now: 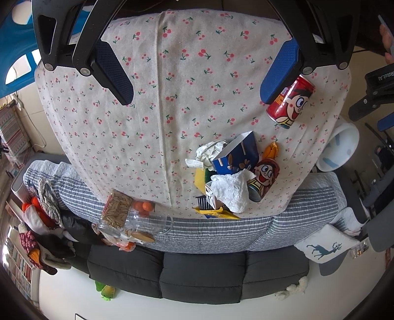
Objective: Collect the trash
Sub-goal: 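Reach the left tool to the standing red cartoon can and grasp it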
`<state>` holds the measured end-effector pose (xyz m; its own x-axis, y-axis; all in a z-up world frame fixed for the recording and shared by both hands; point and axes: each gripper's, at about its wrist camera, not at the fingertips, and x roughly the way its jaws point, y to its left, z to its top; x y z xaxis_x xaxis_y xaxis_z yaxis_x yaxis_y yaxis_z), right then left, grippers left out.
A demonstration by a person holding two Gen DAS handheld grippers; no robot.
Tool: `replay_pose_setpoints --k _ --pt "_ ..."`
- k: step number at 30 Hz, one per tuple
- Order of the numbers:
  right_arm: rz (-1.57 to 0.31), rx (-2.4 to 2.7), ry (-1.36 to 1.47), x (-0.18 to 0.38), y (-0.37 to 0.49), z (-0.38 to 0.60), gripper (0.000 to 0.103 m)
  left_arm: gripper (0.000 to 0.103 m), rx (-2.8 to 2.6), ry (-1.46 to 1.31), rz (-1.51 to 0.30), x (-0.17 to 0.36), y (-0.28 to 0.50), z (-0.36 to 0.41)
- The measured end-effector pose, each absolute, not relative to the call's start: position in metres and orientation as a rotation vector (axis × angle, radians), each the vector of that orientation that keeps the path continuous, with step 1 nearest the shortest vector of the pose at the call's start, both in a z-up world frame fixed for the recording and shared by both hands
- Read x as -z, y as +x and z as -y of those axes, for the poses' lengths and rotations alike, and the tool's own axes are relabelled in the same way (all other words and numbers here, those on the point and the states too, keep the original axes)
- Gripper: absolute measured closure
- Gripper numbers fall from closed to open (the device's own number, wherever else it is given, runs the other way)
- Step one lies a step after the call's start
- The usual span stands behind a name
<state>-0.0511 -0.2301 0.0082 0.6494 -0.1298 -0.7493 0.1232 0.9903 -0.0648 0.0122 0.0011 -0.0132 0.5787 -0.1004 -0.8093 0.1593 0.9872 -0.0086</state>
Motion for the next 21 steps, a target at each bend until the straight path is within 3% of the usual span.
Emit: replay_pose_setpoints --k 7,14,21 --pt "-0.904 0.112 0.035 -0.006 -0.048 0.244 0.0 0.004 0.313 0.02 -1.066 0.031 0.029 0.013" --pt "-0.973 0.146 0.065 0.003 -0.043 0.271 0.0 0.027 0.469 0.021 -1.214 0.056 0.049 0.04" --pt "-1.018 0.147 0.058 -0.006 -0.028 0.286 0.0 0.033 0.542 0.055 -1.328 0.074 0.066 0.065"
